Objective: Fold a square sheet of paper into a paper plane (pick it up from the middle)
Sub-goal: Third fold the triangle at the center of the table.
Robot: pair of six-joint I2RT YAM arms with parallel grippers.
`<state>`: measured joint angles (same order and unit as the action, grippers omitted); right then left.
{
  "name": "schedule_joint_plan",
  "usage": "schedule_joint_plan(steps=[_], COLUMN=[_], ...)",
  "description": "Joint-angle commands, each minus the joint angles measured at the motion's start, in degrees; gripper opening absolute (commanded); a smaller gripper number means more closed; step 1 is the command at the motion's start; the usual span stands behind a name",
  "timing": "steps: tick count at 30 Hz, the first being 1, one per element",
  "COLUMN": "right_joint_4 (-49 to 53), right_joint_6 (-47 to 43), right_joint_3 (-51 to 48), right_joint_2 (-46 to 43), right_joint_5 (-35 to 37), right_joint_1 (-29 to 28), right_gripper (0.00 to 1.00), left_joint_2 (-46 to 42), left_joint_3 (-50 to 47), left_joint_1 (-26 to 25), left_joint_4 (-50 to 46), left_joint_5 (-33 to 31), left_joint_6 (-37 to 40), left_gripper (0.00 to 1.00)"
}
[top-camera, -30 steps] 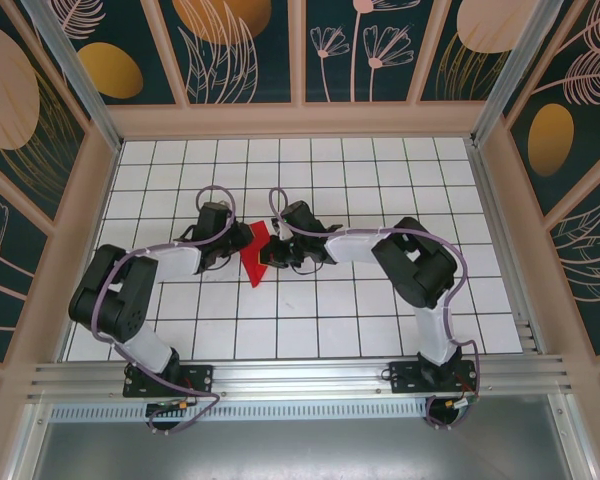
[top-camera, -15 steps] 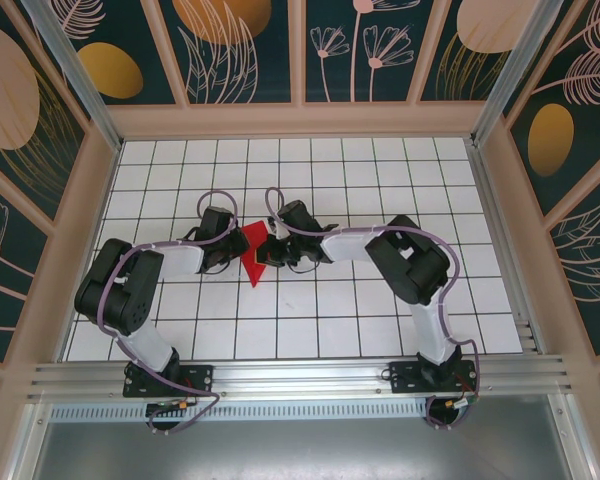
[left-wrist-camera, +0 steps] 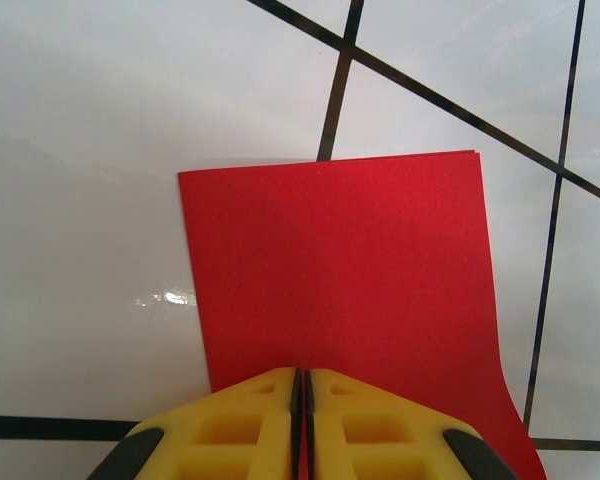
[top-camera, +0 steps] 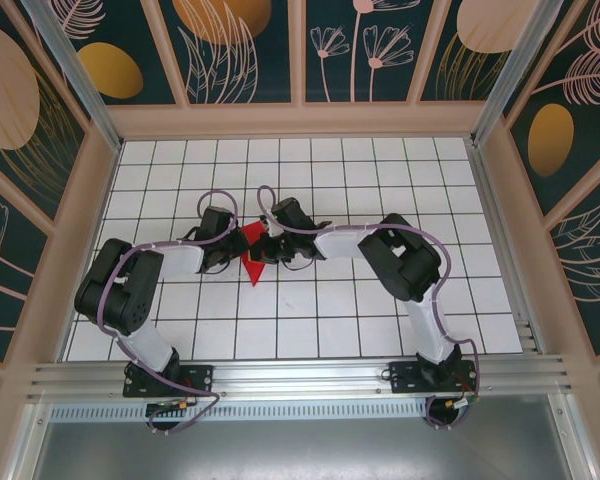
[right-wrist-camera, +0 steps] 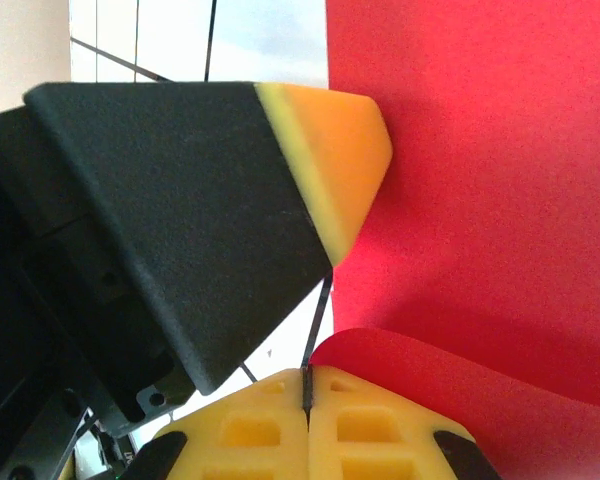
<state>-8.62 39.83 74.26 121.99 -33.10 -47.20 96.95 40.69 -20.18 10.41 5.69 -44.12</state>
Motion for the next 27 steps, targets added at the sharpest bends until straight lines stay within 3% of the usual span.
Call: schedule_joint_plan(steps=[1,27], right_joint_4=[2.3,4.6], right_joint_6=[-3.2,-4.7], right_joint_3=[2.4,4.2], right_joint_2=[1.2,3.3], right_joint_5=[-1.0,1.6], right_joint_1=[-0.7,-0.9], right_gripper=[0.06,0.06], left_joint_2=[0.5,-0.5], left_joint_3=[0.9,1.0], left_joint_1=[0.3,0.3], left_joint_4=[-1.3,-1.7], left_joint_5=[-0.1,0.3], left_joint_6=[1.0,1.1], left_gripper=[0.12,0.12])
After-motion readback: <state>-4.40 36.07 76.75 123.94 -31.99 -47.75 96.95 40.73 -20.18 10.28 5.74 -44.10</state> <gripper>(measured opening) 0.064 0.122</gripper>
